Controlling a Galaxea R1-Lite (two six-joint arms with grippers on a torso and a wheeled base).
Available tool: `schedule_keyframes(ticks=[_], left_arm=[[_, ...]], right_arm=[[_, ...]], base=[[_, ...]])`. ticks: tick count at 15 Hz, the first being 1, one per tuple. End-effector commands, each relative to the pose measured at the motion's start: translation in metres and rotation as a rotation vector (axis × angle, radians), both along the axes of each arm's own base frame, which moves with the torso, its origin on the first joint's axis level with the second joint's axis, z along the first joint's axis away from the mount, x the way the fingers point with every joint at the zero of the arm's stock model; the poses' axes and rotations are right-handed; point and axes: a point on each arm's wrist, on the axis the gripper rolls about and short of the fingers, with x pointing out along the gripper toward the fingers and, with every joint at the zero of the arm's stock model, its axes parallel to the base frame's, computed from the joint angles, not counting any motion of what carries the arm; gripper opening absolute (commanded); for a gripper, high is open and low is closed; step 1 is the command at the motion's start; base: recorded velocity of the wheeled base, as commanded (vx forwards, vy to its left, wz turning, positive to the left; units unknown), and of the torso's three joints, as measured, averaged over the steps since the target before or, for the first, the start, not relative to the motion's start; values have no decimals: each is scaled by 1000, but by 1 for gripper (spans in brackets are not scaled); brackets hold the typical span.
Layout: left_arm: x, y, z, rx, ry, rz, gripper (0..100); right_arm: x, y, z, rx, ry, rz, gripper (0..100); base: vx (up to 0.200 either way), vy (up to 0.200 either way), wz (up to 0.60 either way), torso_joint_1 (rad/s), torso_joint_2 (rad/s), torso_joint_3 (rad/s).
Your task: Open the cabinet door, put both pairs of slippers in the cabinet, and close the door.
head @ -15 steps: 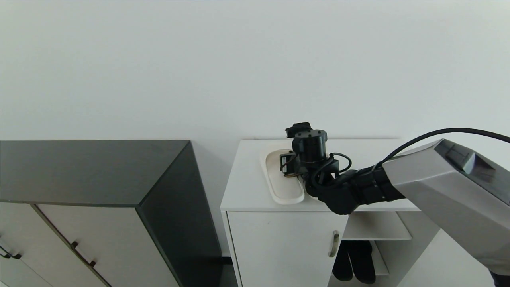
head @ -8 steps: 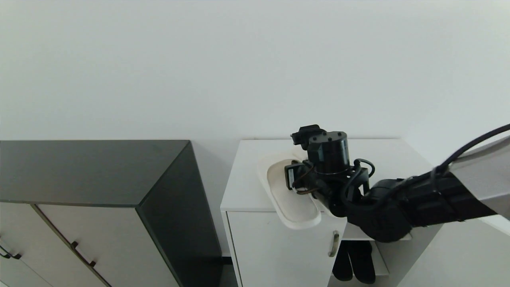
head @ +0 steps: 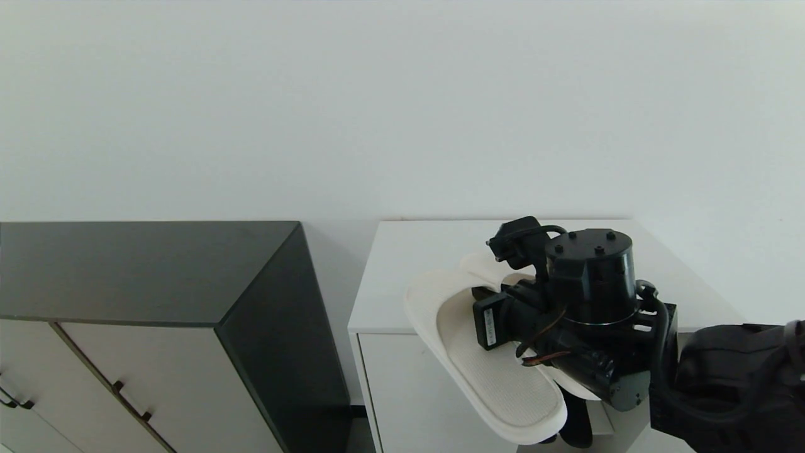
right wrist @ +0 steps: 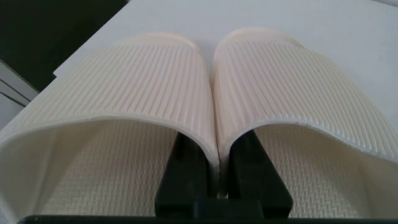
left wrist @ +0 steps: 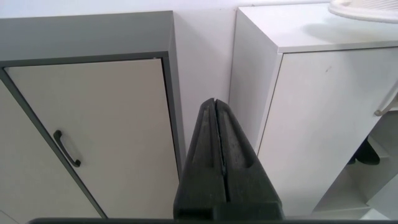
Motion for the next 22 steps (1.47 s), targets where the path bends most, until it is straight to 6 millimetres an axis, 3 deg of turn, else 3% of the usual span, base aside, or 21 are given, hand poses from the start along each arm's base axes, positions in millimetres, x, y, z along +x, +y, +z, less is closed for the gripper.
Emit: schedule_keyframes(ticks=[1, 5, 17, 22], left_arm=[[0, 0, 0, 0, 1, 0, 0], [0, 0, 0, 1, 1, 0, 0], [0, 0, 0, 0, 1, 0, 0], [0, 0, 0, 0, 1, 2, 0]], right_arm=[[-2, -2, 2, 3, -3, 1, 0], [-3, -3, -1, -19, -2, 5, 0], [-2, -1, -7, -32, 7, 5, 0], [-3, -2, -9, -38, 12, 5, 0]], base=[[0, 0, 0, 0, 0, 0], [0, 0, 0, 0, 0, 0], [-200, 0, 0, 1, 4, 1], [0, 0, 0, 0, 0, 0]])
